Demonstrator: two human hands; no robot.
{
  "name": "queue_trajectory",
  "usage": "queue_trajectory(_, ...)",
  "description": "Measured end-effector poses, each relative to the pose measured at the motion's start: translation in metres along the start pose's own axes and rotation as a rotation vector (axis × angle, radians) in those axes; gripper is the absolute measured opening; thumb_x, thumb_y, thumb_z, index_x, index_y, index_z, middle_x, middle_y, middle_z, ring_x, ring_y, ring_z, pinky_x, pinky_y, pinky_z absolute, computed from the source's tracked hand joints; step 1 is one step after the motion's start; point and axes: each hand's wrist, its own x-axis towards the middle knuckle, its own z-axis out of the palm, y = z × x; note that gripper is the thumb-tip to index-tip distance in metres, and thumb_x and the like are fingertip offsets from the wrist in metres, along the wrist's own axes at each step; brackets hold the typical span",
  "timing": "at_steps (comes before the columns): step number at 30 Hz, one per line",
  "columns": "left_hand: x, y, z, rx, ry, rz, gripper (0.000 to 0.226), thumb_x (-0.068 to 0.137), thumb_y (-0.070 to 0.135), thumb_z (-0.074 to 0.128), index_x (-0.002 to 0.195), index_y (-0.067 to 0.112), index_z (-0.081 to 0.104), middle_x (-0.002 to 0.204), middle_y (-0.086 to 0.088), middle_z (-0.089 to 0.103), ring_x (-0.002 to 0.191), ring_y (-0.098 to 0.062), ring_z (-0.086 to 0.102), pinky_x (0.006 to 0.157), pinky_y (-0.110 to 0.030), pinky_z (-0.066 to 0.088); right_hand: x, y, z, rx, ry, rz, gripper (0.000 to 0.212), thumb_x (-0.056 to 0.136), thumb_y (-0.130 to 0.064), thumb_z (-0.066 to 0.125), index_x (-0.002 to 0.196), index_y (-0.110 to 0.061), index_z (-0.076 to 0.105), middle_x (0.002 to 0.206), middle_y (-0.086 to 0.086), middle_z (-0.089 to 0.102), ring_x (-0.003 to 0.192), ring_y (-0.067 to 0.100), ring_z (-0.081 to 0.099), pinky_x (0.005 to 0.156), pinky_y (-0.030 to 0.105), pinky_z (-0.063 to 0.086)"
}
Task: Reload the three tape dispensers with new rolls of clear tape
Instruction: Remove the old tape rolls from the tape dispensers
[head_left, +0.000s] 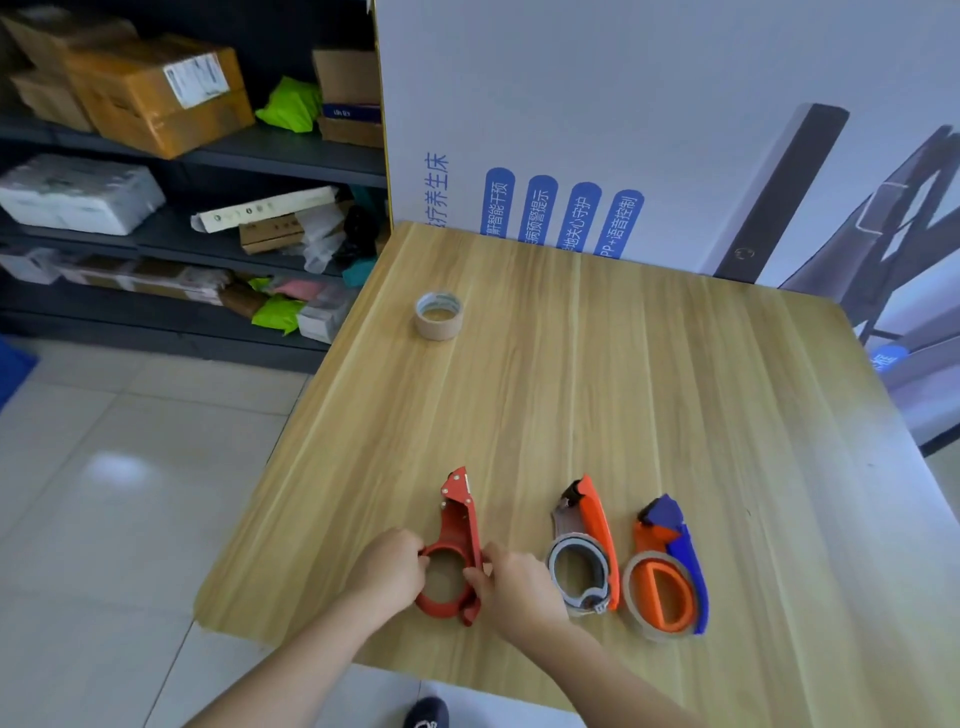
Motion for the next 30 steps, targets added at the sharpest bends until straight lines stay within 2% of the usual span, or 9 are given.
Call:
queue_trajectory(3,0.0,0.015,-0.016,-0.003,0.213,0.057,0.021,0.094,0.02,0.044,0.092,0.018,0.065,0.097,0.001,0.06,0.087,-0.022,0.061,0.062,-0.029,0.043,0.0,0.008,-0.02,-0.013,0.059,0.03,0.04,0.095,-0.046,0.045,0.112,-0.014,0.062,0.102,0.007,0.071,0.098,0.027,0.064,0.073,0.033,0.048)
queue_trajectory(6,0.001,0.042,-0.029,-0.111,0.373,0.296,0.02,0.093,0.02,0.047,0.098,0.023,0.067,0.1,0.009,0.059,0.095,-0.013,0.058,0.066,-0.026,0.044,0.0,0.028,-0.046,-0.065,0.255,0.077,0.032,0.096,-0.039,0.046,0.11,-0.016,0.063,0.107,0.003,0.066,0.1,0.023,0.061,0.074,0.032,0.049)
queue_trajectory(10,0.008,0.081,-0.02,-0.033,0.206,0.493,0.023,0.095,0.025,0.046,0.103,0.019,0.066,0.103,0.005,0.057,0.104,-0.016,0.054,0.077,-0.028,0.046,-0.003,0.056,-0.068,-0.164,0.324,0.249,0.024,0.095,-0.027,0.048,0.115,-0.018,0.056,0.111,0.002,0.056,0.105,0.021,0.052,0.073,0.028,0.044)
queue_trajectory(14,0.012,0.108,0.009,0.202,-0.072,0.468,0.031,0.096,0.033,0.049,0.116,0.012,0.06,0.123,-0.007,0.055,0.119,-0.029,0.05,0.095,-0.041,0.044,-0.008,0.074,-0.068,-0.255,0.204,0.346,0.027,0.091,-0.027,0.057,0.116,-0.018,0.055,0.116,0.0,0.059,0.112,0.02,0.051,0.084,0.027,0.043)
queue_trajectory(18,0.018,0.122,0.039,0.125,-0.212,0.377,0.029,0.095,0.035,0.05,0.117,0.019,0.059,0.117,-0.005,0.061,0.109,-0.028,0.058,0.088,-0.038,0.048,-0.01,0.092,-0.061,-0.266,0.134,0.323,0.027,0.091,-0.032,0.058,0.114,-0.019,0.06,0.113,0.0,0.06,0.11,0.02,0.051,0.086,0.028,0.043)
queue_trajectory(21,0.023,0.132,0.048,0.039,-0.202,0.292,0.023,0.095,0.032,0.048,0.107,0.017,0.062,0.106,-0.005,0.067,0.1,-0.027,0.063,0.081,-0.036,0.048,-0.005,0.1,-0.064,-0.201,0.139,0.281,0.022,0.091,-0.031,0.058,0.109,-0.021,0.061,0.107,-0.002,0.061,0.107,0.018,0.053,0.084,0.028,0.045)
queue_trajectory(24,0.029,0.143,0.045,-0.031,-0.124,0.169,0.018,0.094,0.027,0.052,0.095,0.016,0.066,0.095,-0.007,0.069,0.092,-0.027,0.064,0.073,-0.032,0.046,-0.001,0.106,-0.074,-0.013,0.142,0.257,0.023,0.091,-0.035,0.055,0.108,-0.021,0.063,0.103,-0.002,0.064,0.1,0.018,0.057,0.079,0.029,0.046)
queue_trajectory(28,0.038,0.16,0.025,-0.225,0.005,0.029,0.012,0.089,0.024,0.061,0.093,0.023,0.072,0.092,-0.001,0.072,0.078,-0.018,0.06,0.062,-0.026,0.039,0.008,0.115,-0.099,0.612,0.029,0.292,0.034,0.091,-0.047,0.054,0.119,-0.027,0.059,0.091,-0.005,0.068,0.079,0.013,0.064,0.073,0.032,0.055)
queue_trajectory(30,0.042,0.169,0.015,-0.377,0.062,-0.015,0.011,0.087,0.019,0.063,0.083,0.024,0.072,0.08,0.0,0.072,0.069,-0.018,0.061,0.057,-0.026,0.044,0.016,0.116,-0.113,0.792,-0.013,0.323,0.045,0.09,-0.051,0.055,0.124,-0.022,0.055,0.097,0.001,0.065,0.082,0.015,0.063,0.071,0.029,0.056)
